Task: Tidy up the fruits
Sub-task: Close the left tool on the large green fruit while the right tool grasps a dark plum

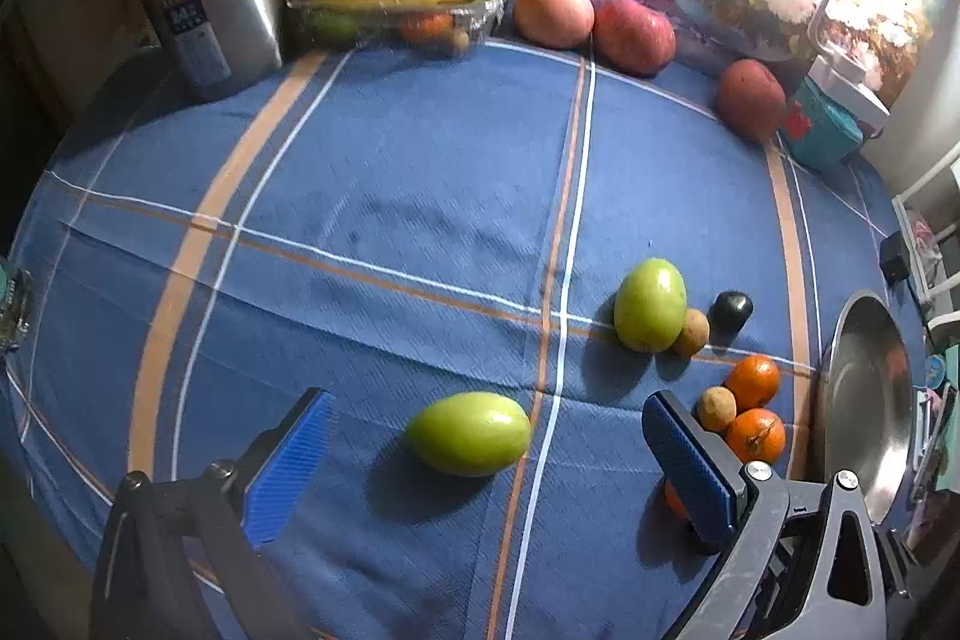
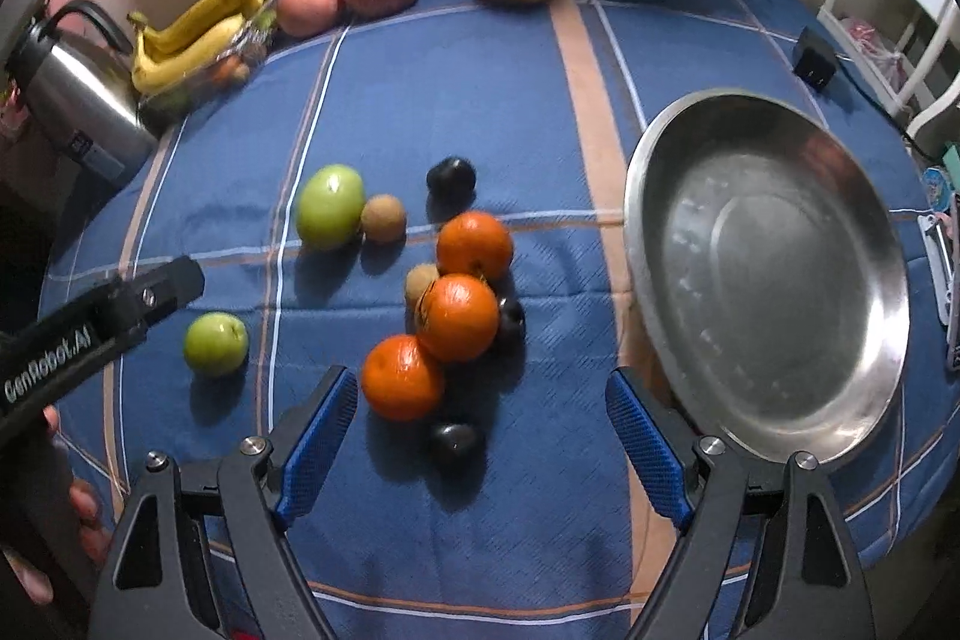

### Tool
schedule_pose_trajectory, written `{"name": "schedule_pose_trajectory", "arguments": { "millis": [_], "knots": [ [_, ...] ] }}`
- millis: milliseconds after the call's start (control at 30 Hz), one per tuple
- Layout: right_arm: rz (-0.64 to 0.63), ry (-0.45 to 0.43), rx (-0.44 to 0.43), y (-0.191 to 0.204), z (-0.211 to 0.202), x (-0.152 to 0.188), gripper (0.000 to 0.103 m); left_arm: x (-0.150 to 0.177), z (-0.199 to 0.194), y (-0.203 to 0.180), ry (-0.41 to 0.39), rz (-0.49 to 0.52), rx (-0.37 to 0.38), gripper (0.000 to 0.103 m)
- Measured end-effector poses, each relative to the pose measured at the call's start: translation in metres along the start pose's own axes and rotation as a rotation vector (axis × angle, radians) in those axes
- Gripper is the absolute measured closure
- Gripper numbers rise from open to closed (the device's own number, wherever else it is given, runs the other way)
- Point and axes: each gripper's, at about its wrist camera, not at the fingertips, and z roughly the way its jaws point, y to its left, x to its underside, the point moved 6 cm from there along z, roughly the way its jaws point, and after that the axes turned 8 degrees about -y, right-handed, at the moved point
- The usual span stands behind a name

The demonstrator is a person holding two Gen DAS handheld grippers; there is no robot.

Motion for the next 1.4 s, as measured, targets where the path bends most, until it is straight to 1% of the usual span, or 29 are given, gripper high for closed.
{"name": "schedule_pose_trajectory", "arguments": {
  "millis": [133,200,233,267,333,500,567,633,767,933,1133,1233,1300,1367,1400],
  "knots": [
    [-0.014,0.005,0.003,0.001,0.004,0.006,0.017,0.006,0.010,-0.002,0.030,-0.003,0.016,0.001],
    [-0.020,0.022,0.003,0.001,0.010,0.011,0.017,0.009,0.016,-0.002,0.051,-0.007,0.013,0.001],
    [-0.019,0.031,-0.002,0.001,0.012,0.012,0.019,0.011,0.017,-0.001,0.055,-0.009,0.010,0.001],
    [-0.015,0.047,-0.017,0.001,0.016,0.015,0.025,0.012,0.019,0.000,0.058,-0.010,0.008,0.001],
    [-0.011,0.064,-0.037,0.002,0.018,0.018,0.029,0.012,0.019,0.001,0.055,-0.012,0.010,0.002],
    [-0.029,0.088,-0.043,0.004,0.024,0.024,0.029,0.014,0.028,0.002,0.075,-0.021,0.023,0.009],
    [-0.030,0.103,-0.046,0.005,0.030,0.025,0.031,0.015,0.033,0.002,0.091,-0.017,0.019,0.011],
    [-0.036,0.114,-0.037,0.006,0.035,0.025,0.037,0.017,0.038,0.001,0.101,-0.014,0.015,0.011],
    [-0.048,0.133,-0.028,0.007,0.043,0.030,0.040,0.018,0.052,-0.001,0.125,-0.009,-0.001,0.015],
    [-0.084,0.133,0.002,0.014,0.052,0.030,0.041,0.025,0.063,-0.007,0.139,0.014,-0.032,0.017],
    [-0.144,0.128,0.039,0.025,0.061,0.034,0.041,0.023,0.073,-0.014,0.132,0.029,-0.053,0.020],
    [-0.152,0.126,0.044,0.029,0.061,0.041,0.041,0.023,0.073,-0.012,0.130,0.032,-0.069,0.026],
    [-0.148,0.124,0.044,0.030,0.061,0.042,0.042,0.021,0.071,-0.010,0.128,0.031,-0.075,0.033],
    [-0.146,0.119,0.048,0.028,0.053,0.042,0.051,0.020,0.066,-0.006,0.125,0.034,-0.085,0.038],
    [-0.144,0.117,0.047,0.024,0.051,0.042,0.053,0.018,0.066,-0.004,0.123,0.035,-0.089,0.041]
  ]
}}
